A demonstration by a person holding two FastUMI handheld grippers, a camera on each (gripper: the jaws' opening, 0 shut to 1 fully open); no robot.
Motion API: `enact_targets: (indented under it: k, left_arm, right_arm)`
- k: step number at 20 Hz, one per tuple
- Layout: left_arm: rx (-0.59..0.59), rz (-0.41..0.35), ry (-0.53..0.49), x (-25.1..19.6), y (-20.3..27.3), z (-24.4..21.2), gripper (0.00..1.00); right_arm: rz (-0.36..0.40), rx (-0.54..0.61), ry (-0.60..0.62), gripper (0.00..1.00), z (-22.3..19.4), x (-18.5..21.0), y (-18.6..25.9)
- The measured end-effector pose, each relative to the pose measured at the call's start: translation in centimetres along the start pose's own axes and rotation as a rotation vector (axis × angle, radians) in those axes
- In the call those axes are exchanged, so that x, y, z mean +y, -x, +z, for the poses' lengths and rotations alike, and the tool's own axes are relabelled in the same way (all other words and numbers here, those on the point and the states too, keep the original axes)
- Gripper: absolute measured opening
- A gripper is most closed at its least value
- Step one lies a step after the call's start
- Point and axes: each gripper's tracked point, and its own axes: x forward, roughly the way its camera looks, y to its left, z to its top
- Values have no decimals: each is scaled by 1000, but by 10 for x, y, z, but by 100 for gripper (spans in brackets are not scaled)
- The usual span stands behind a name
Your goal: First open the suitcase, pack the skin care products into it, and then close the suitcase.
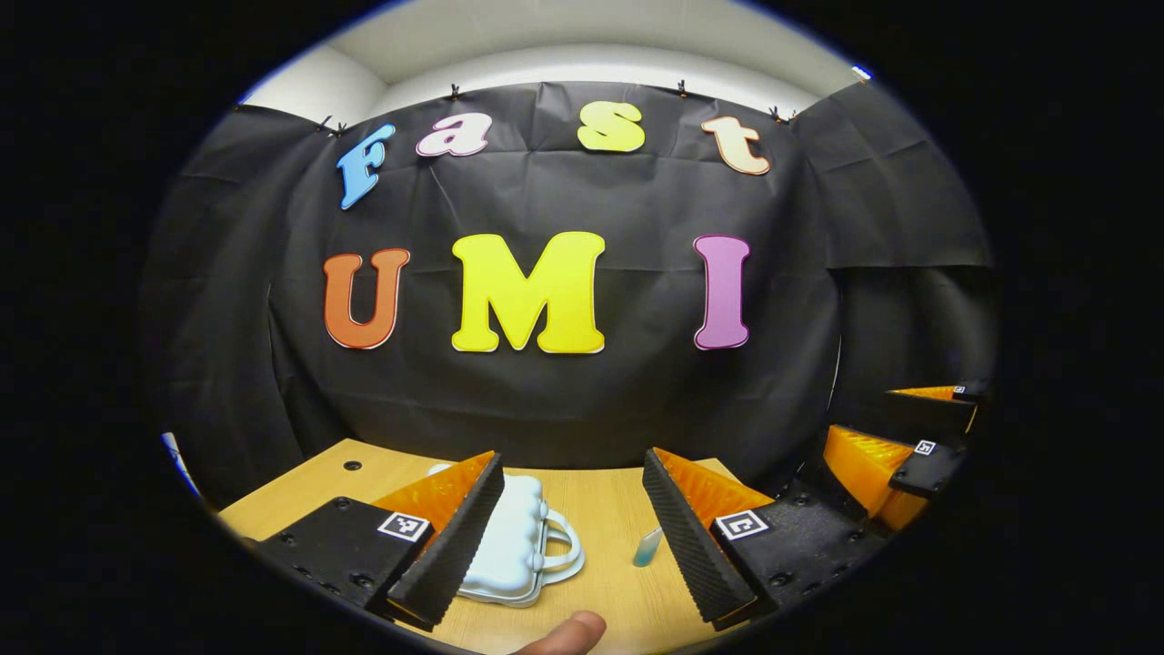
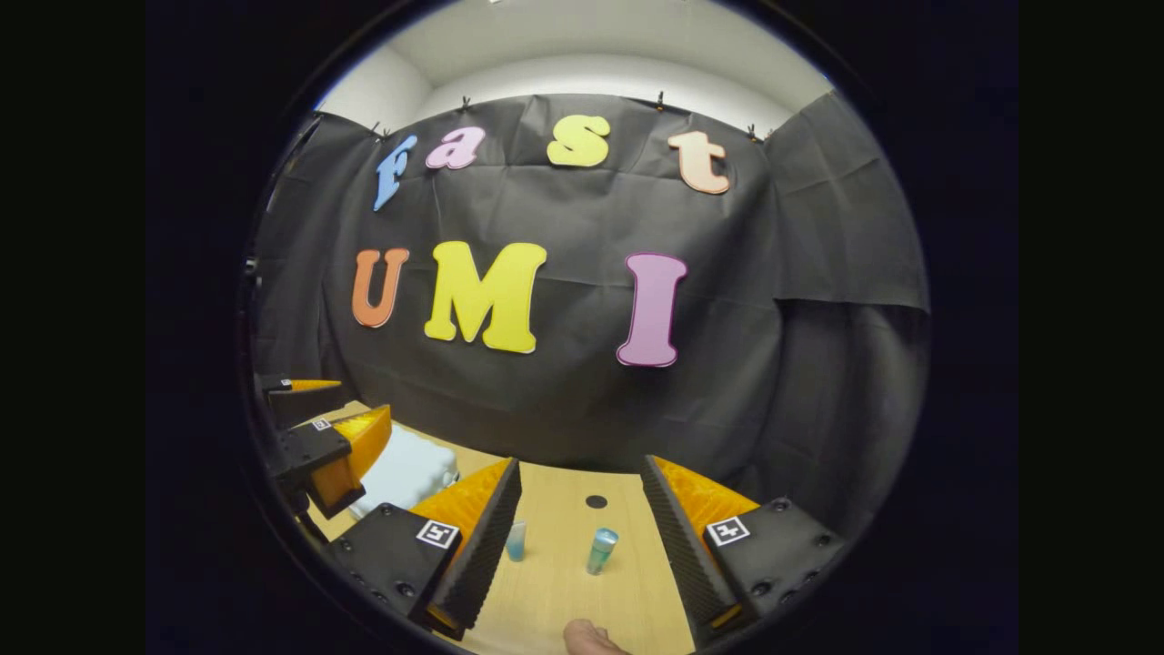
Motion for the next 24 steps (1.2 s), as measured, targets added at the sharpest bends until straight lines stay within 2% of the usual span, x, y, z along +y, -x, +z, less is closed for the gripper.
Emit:
enact_targets:
  k: [9, 13, 15, 19, 24]
  left_arm:
    - [15, -9, -14, -12, -5, -5, 98]
    - [2, 12, -72, -5, -12, -20, 98]
    - [17, 39, -143, 4, -18, -40, 98]
    - [66, 99, -360, 23, -29, -91, 99]
    - [136, 92, -696, 27, -53, -161, 99]
  right_arm:
    - [-16, -1, -23, 80, -1, -12, -7]
    - [-36, -4, 1, 80, -5, -28, -11]
    - [-70, -8, 29, 80, -9, -47, -12]
    - [-182, -38, 36, 80, -7, -102, -11]
    - [-201, -6, 48, 80, -24, -132, -16]
